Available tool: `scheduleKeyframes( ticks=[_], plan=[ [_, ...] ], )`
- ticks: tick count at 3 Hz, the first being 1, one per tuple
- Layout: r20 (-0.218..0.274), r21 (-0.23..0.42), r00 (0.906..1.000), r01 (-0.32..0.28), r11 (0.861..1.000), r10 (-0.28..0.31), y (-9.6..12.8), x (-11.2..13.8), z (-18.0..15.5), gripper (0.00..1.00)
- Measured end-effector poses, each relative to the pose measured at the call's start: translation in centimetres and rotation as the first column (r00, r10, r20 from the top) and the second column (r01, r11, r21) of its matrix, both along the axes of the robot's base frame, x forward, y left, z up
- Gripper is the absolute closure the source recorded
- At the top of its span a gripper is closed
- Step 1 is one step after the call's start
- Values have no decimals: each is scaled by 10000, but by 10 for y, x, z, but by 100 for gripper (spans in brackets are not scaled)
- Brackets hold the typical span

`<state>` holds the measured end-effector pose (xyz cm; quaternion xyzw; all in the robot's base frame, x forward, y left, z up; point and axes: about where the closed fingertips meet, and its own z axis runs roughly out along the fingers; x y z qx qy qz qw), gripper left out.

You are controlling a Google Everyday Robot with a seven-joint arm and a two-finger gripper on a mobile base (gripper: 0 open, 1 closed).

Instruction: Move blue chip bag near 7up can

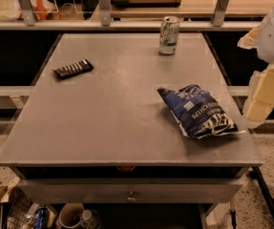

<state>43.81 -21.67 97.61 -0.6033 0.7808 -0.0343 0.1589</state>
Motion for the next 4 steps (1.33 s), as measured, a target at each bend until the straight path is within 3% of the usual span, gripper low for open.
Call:
scheduleKeyframes(
  ticks=[2, 3, 4],
  plan=[
    [211, 52, 9997, 153, 9999, -154, 1, 1, 3, 0],
    [507, 452, 9950, 841, 9954, -864, 5, 15, 5, 0],
    [-43, 1091, 9805, 1956, 9746, -1964, 7, 21, -12, 0]
  ],
)
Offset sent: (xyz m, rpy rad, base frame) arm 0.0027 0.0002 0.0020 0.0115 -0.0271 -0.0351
